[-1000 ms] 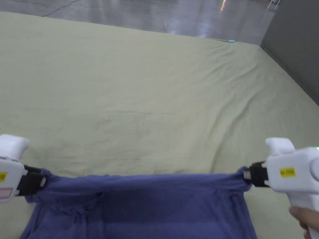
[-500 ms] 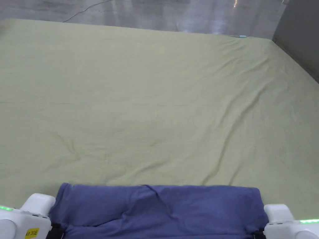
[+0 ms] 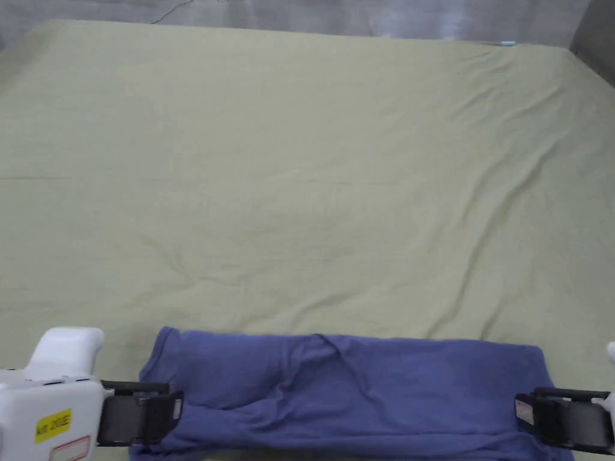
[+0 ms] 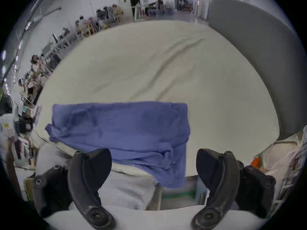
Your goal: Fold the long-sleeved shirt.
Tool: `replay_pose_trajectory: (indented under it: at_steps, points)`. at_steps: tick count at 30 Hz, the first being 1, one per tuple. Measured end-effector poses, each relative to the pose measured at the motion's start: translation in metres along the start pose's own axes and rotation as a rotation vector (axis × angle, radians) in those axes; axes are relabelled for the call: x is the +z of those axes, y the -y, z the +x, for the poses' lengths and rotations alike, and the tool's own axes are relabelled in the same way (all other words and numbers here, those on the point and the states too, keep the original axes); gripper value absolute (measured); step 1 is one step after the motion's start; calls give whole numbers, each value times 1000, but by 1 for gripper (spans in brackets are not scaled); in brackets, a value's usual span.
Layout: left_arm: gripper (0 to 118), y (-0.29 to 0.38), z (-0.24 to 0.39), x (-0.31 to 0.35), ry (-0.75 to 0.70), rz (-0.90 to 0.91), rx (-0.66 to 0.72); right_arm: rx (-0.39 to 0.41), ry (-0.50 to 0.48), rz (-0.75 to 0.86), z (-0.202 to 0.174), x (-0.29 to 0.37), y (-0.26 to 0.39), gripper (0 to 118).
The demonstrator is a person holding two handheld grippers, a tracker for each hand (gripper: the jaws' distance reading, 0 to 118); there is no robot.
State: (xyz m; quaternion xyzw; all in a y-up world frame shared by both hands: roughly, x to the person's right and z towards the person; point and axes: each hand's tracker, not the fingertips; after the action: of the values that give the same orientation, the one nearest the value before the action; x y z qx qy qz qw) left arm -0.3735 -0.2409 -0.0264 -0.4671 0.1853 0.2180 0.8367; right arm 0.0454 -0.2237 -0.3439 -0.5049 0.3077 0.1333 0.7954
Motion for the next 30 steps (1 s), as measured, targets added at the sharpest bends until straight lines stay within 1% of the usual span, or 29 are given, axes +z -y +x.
replay_pose_trajectory:
  at_steps: [1, 2, 3, 4, 5, 6, 7, 8, 9, 10, 11, 12, 13, 14, 15, 16, 17, 20, 22, 23, 26, 27, 28, 30]
  points:
    - [118, 3, -1, -6, 11, -29, 6, -25, -13, -21, -4, -2, -1, 104]
    - [116, 10, -3, -17, 52, -95, 1, -29, -45, -15, -8, -5, 2, 96]
    - [99, 14, -4, -23, 67, -114, 20, -20, -78, 12, -17, -6, 2, 72]
    - [40, 17, -4, -28, 59, -111, 33, -16, -71, 14, -28, -8, 3, 29]
    - [0, 17, -2, -34, 49, -112, 26, -12, -44, 2, -36, -15, 4, 0]
    - [0, 17, -5, -34, 43, -108, 24, -8, -38, 2, -42, -17, 4, 0]
    - [0, 14, -10, -33, 51, -106, 26, 12, -40, 2, -46, -19, 4, 0]
    - [0, 9, -18, -30, 93, -78, 73, 25, -57, -3, -44, -30, 2, 0]
    - [0, 2, -26, -28, 122, -50, 140, 21, -71, -5, -46, -30, 1, 0]
    - [3, -5, -36, -28, 156, -31, 186, 9, -98, -5, -47, -30, -1, 0]
    - [34, -11, -47, -30, 179, -13, 214, -1, -142, -3, -50, -28, -3, 0]
    - [86, -18, -57, -36, 208, -25, 235, -13, -173, 2, -51, -27, -6, 0]
    - [118, -21, -67, -48, 203, -48, 242, -24, -196, 6, -51, -27, -8, 0]
    - [118, -22, -74, -60, 286, 51, 262, -32, -225, 7, -52, -29, -10, 0]
    - [118, -22, -83, -81, 292, -79, 294, -49, -254, 5, -50, -32, -12, 0]
    - [118, -23, -89, -97, 335, -120, 330, -65, -279, 1, -49, -35, -12, 0]
    - [118, -24, -83, -98, 404, -184, 380, -88, -319, -3, -48, -38, -13, 0]
    - [118, -18, -83, -142, 571, -248, 461, -152, -455, -4, -42, -49, -8, 0]
    - [118, -26, -77, -143, 567, -190, 411, -189, -508, -12, -41, -53, -6, 0]
    - [118, -30, -74, -143, 596, -173, 392, -193, -523, -12, -41, -55, -4, 0]
    - [118, -32, -69, -154, 730, -185, 441, -194, -571, -9, -44, -59, -1, 0]
    - [118, -34, -64, -157, 737, -206, 424, -195, -579, -12, -47, -61, -1, 0]
    - [118, -36, -60, -158, 708, -215, 387, -195, -582, -13, -50, -62, -1, 0]
    - [118, -43, -74, -162, 694, -208, 354, -190, -583, -18, -56, -63, -3, 0]
